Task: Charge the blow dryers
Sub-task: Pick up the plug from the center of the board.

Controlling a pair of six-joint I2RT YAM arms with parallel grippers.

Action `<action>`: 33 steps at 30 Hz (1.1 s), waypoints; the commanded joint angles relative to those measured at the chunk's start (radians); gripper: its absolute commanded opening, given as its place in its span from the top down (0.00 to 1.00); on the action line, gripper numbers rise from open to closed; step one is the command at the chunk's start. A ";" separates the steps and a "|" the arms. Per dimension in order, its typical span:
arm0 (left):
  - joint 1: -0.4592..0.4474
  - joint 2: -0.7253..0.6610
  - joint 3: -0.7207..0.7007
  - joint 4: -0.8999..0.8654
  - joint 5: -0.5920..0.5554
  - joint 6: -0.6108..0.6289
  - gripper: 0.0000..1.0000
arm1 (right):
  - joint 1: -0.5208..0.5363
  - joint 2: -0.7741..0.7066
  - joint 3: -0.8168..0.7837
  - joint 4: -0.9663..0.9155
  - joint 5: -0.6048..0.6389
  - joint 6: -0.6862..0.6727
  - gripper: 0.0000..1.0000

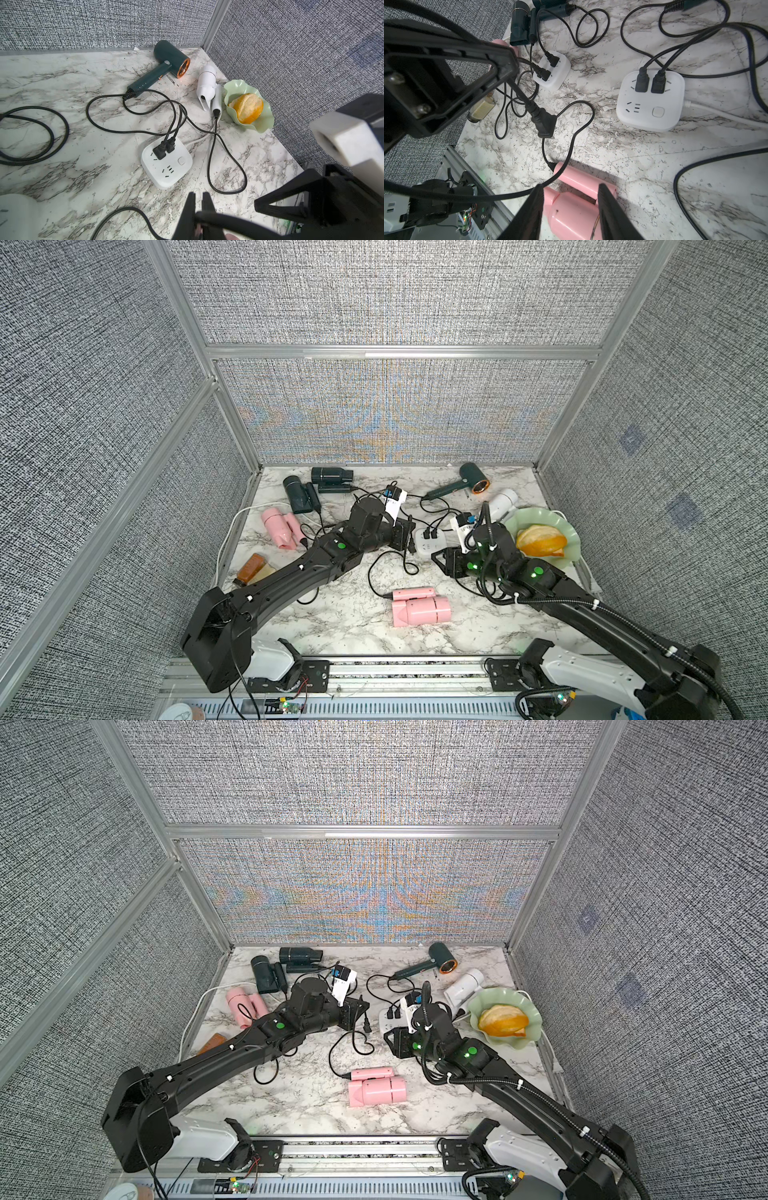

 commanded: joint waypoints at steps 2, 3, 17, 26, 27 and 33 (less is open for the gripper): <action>0.001 0.002 0.005 -0.003 -0.005 0.015 0.90 | 0.002 0.014 0.029 -0.043 0.000 0.035 0.55; 0.002 0.001 0.000 0.001 -0.006 0.013 0.90 | 0.002 0.021 0.034 -0.046 -0.007 0.036 0.55; 0.002 -0.008 -0.007 -0.007 -0.020 0.026 0.90 | 0.010 0.074 0.042 0.037 -0.093 0.043 0.61; 0.003 -0.009 -0.026 -0.002 -0.020 0.033 0.90 | 0.012 0.121 0.072 0.073 -0.099 0.084 0.65; 0.002 -0.007 -0.028 -0.001 -0.017 0.029 0.90 | 0.014 0.133 0.079 0.082 -0.096 0.088 0.65; 0.000 -0.013 -0.031 0.001 -0.008 0.003 0.90 | 0.033 0.218 0.145 0.099 -0.039 0.081 0.65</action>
